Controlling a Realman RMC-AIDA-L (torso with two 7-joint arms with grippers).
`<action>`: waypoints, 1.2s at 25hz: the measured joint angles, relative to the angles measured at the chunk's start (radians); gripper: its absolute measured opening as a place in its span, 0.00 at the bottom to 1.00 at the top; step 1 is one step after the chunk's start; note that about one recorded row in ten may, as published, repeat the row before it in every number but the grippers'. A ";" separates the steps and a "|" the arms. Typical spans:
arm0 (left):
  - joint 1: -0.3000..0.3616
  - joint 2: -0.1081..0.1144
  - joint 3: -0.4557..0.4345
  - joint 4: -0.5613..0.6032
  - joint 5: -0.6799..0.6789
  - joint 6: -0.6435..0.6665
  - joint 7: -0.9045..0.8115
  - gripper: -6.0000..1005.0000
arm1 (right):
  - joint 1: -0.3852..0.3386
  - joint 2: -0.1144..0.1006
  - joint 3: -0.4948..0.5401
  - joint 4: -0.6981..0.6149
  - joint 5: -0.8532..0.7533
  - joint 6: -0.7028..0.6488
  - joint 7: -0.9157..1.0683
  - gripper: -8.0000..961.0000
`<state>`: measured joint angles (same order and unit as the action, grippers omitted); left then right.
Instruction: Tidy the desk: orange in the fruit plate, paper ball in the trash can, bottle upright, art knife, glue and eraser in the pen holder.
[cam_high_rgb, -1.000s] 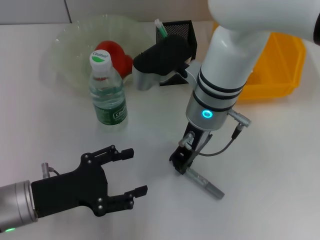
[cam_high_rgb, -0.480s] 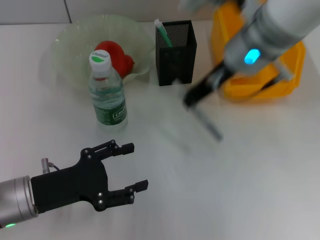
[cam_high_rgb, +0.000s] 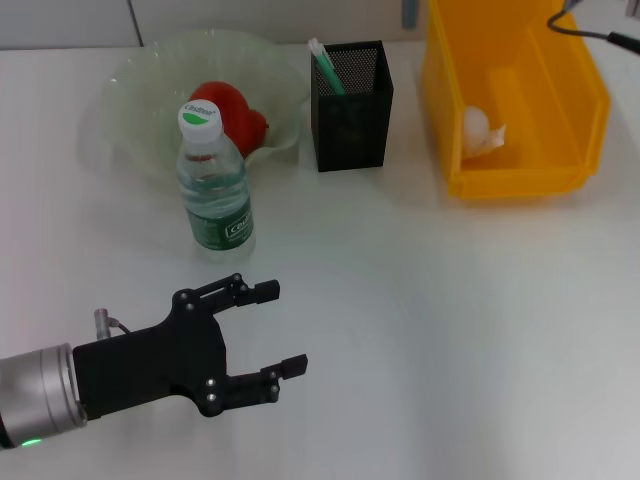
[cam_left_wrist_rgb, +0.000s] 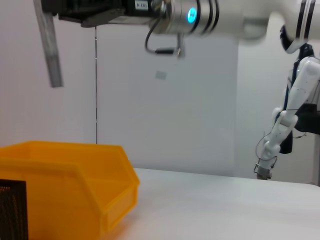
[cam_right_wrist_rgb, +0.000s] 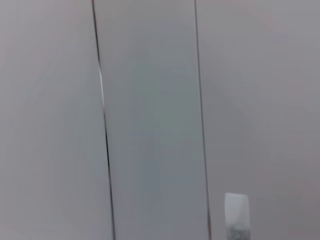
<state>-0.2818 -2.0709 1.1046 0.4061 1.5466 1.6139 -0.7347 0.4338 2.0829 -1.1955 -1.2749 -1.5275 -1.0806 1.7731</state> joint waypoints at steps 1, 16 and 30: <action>-0.005 -0.001 0.000 -0.002 -0.001 0.000 -0.001 0.80 | 0.009 -0.002 0.005 0.171 0.208 -0.003 -0.228 0.14; -0.025 0.000 0.000 -0.015 -0.002 0.003 -0.013 0.80 | 0.293 0.003 0.005 0.899 0.481 0.121 -0.850 0.14; -0.025 0.001 0.000 -0.011 -0.002 0.008 -0.014 0.80 | 0.205 0.005 0.005 0.861 0.475 0.032 -0.822 0.19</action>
<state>-0.3069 -2.0694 1.1045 0.3955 1.5448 1.6218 -0.7488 0.6389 2.0883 -1.1906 -0.4144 -1.0530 -1.0490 0.9508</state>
